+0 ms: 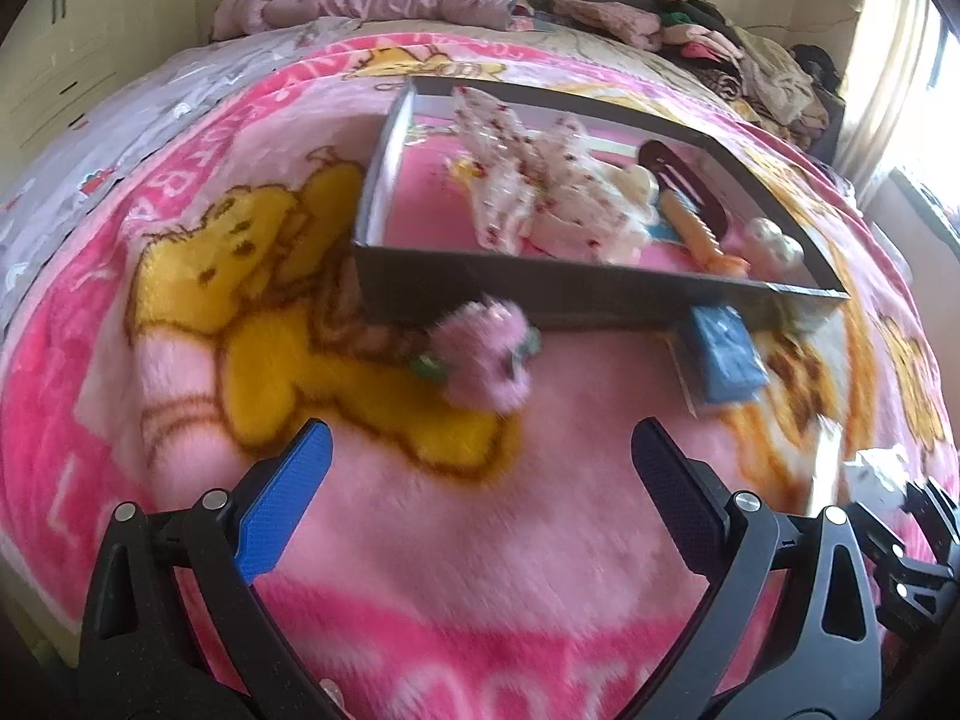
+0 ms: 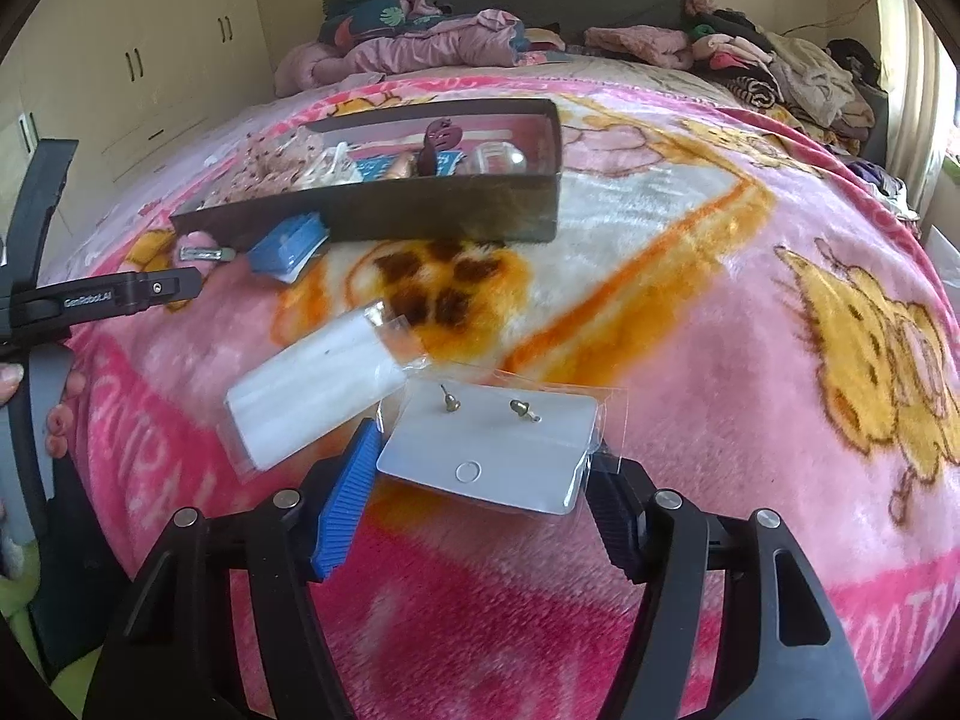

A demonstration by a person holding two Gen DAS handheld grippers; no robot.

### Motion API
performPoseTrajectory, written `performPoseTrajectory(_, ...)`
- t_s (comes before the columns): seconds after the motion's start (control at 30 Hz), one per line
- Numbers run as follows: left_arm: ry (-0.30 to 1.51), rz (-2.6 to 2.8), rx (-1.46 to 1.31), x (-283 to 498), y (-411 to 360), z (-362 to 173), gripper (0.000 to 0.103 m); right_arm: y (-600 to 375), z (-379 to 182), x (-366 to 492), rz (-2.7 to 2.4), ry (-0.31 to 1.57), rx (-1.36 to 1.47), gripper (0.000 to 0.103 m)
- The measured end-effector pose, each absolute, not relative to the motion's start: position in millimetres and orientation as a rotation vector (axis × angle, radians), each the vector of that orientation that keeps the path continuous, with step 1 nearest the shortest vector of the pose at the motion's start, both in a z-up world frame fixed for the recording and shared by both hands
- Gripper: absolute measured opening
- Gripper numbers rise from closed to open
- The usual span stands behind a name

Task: Organize jewelry
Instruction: 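Grasp the clear earring card with the right tool while the left tool grasps the pink pom-pom clip, then carry the pom-pom clip with the left tool into the box while the right tool carries the earring card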

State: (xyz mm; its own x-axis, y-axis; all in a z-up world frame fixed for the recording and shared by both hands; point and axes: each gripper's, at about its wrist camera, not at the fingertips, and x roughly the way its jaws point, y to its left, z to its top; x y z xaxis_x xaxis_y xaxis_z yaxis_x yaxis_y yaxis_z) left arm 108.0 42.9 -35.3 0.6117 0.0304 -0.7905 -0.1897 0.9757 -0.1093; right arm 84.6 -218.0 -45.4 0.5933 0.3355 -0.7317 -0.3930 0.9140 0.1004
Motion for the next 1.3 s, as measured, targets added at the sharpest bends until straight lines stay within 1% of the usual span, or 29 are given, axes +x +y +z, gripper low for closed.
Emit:
performPoseTrajectory(0.13, 0.910, 0.132, -0.218, 116.2, 50.8, -35.6, 0.072, -220.2, -43.4, 91.2, 0.410, 0.836, -0.067, 0.063)
performPoseTrajectory(0.17, 0.909, 0.128, -0.224, 117.9, 52.2, -35.0, 0.070, -220.1, -42.9, 92.2, 0.407, 0.835, -0.067, 0.058)
performPoseTrajectory(0.23, 0.908, 0.123, -0.228, 120.1, 53.7, -34.1, 0.060, -219.7, -41.0, 96.6, 0.403, 0.838, -0.070, 0.058)
performPoseTrajectory(0.27, 0.908, 0.117, -0.233, 121.0, 53.8, -33.7, 0.058, -218.8, -40.1, 97.4, 0.403, 0.837, -0.071, 0.057)
performPoseTrajectory(0.3, 0.909, 0.109, -0.236, 122.0, 53.8, -33.6, 0.051, -217.9, -38.9, 99.1, 0.404, 0.837, -0.074, 0.057)
performPoseTrajectory(0.33, 0.910, 0.105, -0.237, 122.9, 53.7, -33.5, 0.041, -217.0, -37.8, 100.2, 0.404, 0.836, -0.077, 0.056)
performPoseTrajectory(0.4, 0.912, 0.088, -0.241, 124.7, 53.3, -32.7, 0.029, -215.5, -35.3, 102.6, 0.409, 0.833, -0.080, 0.055)
performPoseTrajectory(0.53, 0.912, 0.066, -0.244, 123.5, 52.8, -30.5, 0.027, -209.9, -26.0, 104.6, 0.419, 0.815, -0.089, 0.054)
performPoseTrajectory(0.97, 0.876, 0.038, -0.262, 107.2, 63.7, -7.8, 0.027, -170.8, 4.8, 117.8, 0.492, 0.769, -0.126, 0.054)
performPoseTrajectory(1.3, 0.842, 0.043, -0.273, 108.6, 76.5, 8.9, 0.027, -137.3, 23.5, 133.5, 0.562, 0.738, -0.145, 0.054)
